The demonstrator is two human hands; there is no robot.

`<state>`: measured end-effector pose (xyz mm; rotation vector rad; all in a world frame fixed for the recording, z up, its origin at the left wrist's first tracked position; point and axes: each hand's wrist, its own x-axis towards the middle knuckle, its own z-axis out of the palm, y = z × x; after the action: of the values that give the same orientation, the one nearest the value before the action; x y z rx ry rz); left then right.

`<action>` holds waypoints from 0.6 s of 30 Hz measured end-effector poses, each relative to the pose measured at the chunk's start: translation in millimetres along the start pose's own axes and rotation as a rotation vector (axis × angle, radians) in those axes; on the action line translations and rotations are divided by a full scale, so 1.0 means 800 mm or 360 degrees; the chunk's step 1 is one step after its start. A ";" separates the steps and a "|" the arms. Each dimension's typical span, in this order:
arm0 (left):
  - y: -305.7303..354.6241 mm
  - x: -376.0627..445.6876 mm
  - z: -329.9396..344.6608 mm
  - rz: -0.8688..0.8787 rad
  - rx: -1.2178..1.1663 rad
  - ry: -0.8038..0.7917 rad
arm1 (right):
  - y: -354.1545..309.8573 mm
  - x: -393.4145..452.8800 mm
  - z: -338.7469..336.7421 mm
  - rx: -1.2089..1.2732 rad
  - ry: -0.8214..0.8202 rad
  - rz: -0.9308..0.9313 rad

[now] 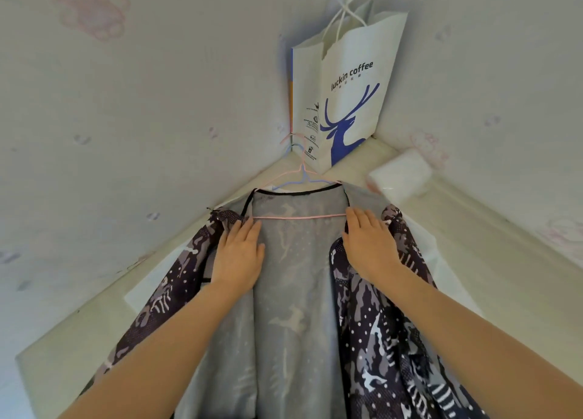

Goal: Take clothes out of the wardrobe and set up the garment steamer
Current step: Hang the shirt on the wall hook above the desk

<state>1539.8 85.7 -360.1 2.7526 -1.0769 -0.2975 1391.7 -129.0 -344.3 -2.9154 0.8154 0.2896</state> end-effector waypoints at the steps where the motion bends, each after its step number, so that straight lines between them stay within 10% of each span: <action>1: 0.003 -0.011 -0.001 0.0020 0.0015 -0.0016 | -0.004 -0.015 0.000 0.0018 0.0004 0.0008; 18: 0.036 -0.307 0.018 0.0702 0.0174 -0.0110 | -0.128 -0.373 0.066 0.0133 -0.0168 0.0432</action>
<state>1340.8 231.4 -337.1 2.5121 -1.7187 -0.2774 1186.7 116.0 -329.2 -2.6844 1.1758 0.4159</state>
